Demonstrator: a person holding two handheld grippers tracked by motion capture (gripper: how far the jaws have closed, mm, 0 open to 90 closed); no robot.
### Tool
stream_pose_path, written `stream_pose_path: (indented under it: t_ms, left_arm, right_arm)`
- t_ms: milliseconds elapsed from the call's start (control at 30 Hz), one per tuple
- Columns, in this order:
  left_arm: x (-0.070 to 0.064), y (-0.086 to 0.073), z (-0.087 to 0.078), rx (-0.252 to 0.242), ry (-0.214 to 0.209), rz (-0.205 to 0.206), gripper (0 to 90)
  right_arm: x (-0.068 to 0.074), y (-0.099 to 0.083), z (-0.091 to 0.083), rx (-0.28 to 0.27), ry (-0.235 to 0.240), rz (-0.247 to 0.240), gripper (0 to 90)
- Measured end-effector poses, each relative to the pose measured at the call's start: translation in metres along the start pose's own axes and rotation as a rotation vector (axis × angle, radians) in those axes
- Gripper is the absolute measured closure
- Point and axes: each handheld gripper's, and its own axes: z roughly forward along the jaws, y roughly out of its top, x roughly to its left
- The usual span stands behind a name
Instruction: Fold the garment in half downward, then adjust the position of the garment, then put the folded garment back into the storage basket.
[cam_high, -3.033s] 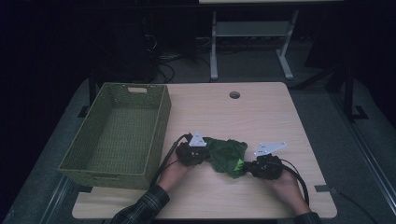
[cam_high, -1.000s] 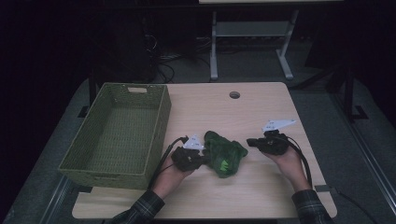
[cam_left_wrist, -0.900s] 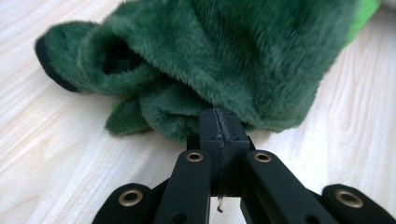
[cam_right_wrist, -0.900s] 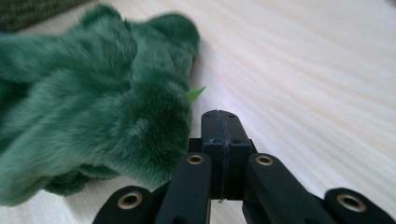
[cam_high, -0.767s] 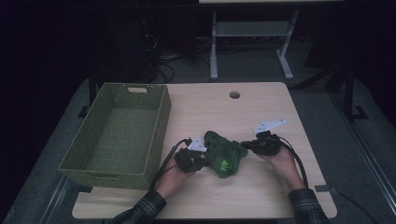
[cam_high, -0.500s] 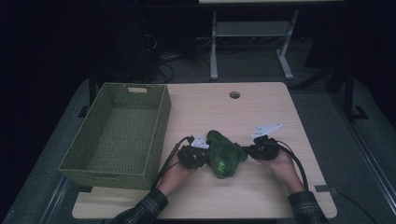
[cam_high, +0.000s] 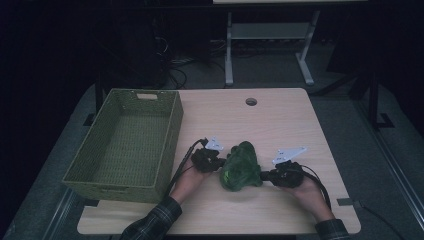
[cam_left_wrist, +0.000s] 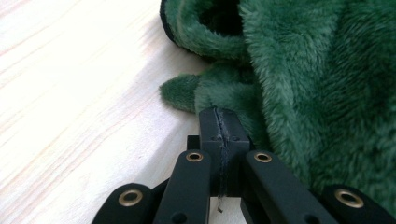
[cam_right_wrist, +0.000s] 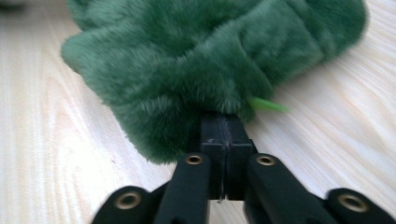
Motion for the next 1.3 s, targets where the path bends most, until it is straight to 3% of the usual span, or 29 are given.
stream_pose_path:
  t_ms: [67,200,267,333,567,733,1000,1133,1300]
  left_arm:
    - [0.001,0.000,-0.006,-0.011,-0.001,-0.011,87.6]
    - [0.000,0.001,-0.013,-0.014,-0.002,-0.007,82.0]
    - [0.000,0.000,-0.014,-0.014,0.001,-0.009,78.4]
    - [-0.001,0.001,-0.018,-0.019,0.004,-0.010,75.6]
    - [-0.002,0.005,-0.034,-0.015,0.003,-0.004,62.9]
    - [-0.003,0.012,-0.046,-0.027,-0.010,0.004,54.3]
    - [-0.012,0.027,-0.065,-0.037,-0.043,0.067,44.5]
    - [-0.013,0.035,-0.076,-0.050,-0.073,0.089,39.0]
    - [-0.019,0.043,-0.078,-0.046,-0.129,0.130,35.2]
  right_arm:
    - [-0.004,-0.004,-0.003,-0.003,-0.023,0.028,76.0]
    - [-0.011,-0.015,-0.011,-0.035,-0.114,0.080,56.8]
    - [-0.015,-0.021,-0.012,-0.013,-0.157,0.101,48.9]
    - [-0.017,-0.027,-0.012,-0.024,-0.199,0.108,42.0]
    - [-0.023,-0.035,-0.011,-0.029,-0.252,0.139,26.6]
    - [-0.023,-0.037,-0.006,-0.038,-0.277,0.120,14.3]
    - [-0.024,-0.038,-0.004,-0.054,-0.282,0.122,13.5]
    - [-0.024,-0.038,-0.004,-0.056,-0.288,0.128,13.5]
    - [-0.024,-0.037,-0.004,-0.059,-0.290,0.134,13.6]
